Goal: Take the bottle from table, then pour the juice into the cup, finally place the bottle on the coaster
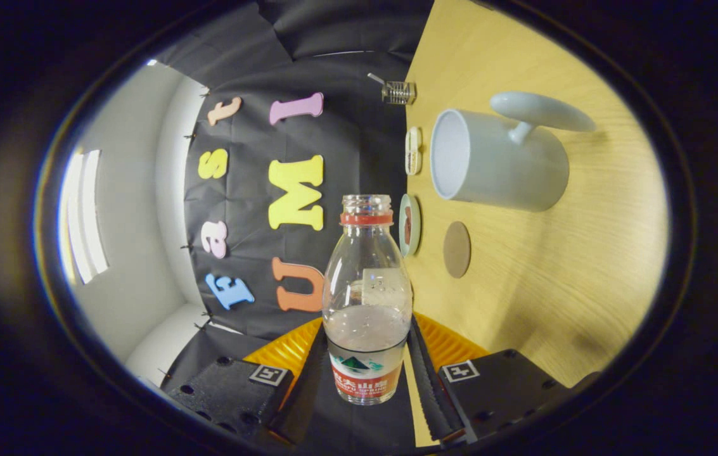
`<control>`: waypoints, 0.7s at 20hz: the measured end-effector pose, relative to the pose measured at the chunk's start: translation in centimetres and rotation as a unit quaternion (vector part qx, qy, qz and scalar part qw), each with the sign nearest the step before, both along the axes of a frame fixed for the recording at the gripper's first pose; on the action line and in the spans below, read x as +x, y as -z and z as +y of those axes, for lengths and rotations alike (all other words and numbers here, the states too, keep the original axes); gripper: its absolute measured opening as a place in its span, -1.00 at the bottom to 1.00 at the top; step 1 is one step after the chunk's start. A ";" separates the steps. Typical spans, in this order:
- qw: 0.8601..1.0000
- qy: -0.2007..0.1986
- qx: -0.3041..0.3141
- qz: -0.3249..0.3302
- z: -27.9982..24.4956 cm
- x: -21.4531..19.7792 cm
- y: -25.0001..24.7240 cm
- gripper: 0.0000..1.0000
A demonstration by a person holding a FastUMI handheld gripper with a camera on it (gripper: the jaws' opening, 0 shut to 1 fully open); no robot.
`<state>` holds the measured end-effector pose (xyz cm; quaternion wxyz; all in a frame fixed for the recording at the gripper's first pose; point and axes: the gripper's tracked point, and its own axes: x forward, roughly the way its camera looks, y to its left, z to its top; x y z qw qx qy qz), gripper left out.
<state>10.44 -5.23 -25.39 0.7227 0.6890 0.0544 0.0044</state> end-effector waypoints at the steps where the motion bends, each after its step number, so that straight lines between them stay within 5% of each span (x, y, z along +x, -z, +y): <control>1: 1.000 0.003 0.008 -0.001 -0.1 0.2 -0.1 0.48; 14: 0.997 0.020 0.075 -0.002 -0.7 1.1 -1.5 0.47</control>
